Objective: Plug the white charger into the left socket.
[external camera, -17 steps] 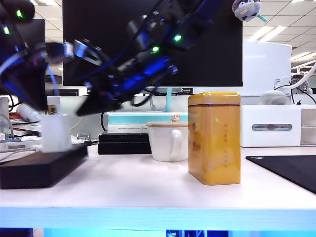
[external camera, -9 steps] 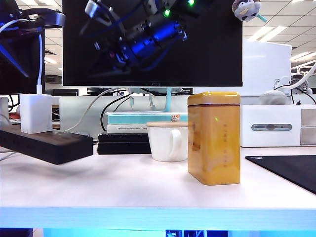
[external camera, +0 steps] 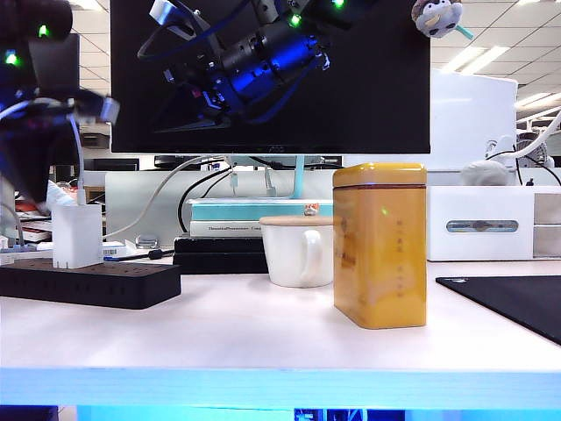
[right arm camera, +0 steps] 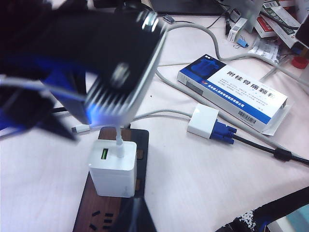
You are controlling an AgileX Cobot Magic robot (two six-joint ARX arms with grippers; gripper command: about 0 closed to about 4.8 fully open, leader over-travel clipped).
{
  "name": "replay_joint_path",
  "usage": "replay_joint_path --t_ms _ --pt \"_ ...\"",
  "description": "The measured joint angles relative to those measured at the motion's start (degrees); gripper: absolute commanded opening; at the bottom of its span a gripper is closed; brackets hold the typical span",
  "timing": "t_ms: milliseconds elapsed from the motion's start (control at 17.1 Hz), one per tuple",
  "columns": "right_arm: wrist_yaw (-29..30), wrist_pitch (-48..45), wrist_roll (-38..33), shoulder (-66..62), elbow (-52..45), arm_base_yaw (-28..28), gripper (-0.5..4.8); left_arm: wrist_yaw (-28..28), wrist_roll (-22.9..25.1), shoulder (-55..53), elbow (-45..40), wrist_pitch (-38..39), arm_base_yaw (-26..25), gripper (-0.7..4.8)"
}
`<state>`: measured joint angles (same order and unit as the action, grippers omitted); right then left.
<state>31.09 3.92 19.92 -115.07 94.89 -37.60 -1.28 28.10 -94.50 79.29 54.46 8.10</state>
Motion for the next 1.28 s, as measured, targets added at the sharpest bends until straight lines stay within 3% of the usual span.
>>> replay_joint_path --t_ms 175,350,467,584,759,993,1051,1168,1285 --pt "0.0 -0.02 0.0 0.0 0.02 0.0 -0.01 6.19 3.37 -0.09 -1.38 -0.02 0.02 1.43" --pt "0.0 0.0 -0.04 0.0 0.02 0.13 -0.01 18.51 1.79 -0.09 -1.38 -2.29 0.02 1.42" --pt "0.0 0.0 -0.13 0.0 0.04 0.37 -0.01 21.57 0.98 -0.09 -1.38 -3.56 0.0 1.42" --pt "0.0 -0.02 -0.15 0.0 0.04 0.37 -0.01 23.02 -1.25 -0.09 -1.38 -5.03 0.0 1.13" --pt "0.0 0.0 -0.15 0.0 0.02 0.37 -0.01 30.86 -8.74 -0.09 -1.38 -9.16 -0.04 1.13" --pt "0.0 0.0 -0.15 0.0 0.02 0.37 -0.01 37.22 -10.19 -0.09 -1.38 -15.23 -0.04 1.11" --pt "0.0 0.0 -0.15 0.0 0.02 0.37 -0.01 39.3 -10.19 -0.09 -1.38 -17.31 -0.04 0.97" --pt "0.0 0.04 -0.15 0.24 0.0 0.46 -0.01 41.77 -10.16 0.0 -1.09 -20.76 -0.09 -0.04" --pt "-2.05 0.22 -0.17 2.64 -0.02 0.85 -0.01 41.62 -10.03 3.65 -1.01 -25.31 -0.07 -0.06"
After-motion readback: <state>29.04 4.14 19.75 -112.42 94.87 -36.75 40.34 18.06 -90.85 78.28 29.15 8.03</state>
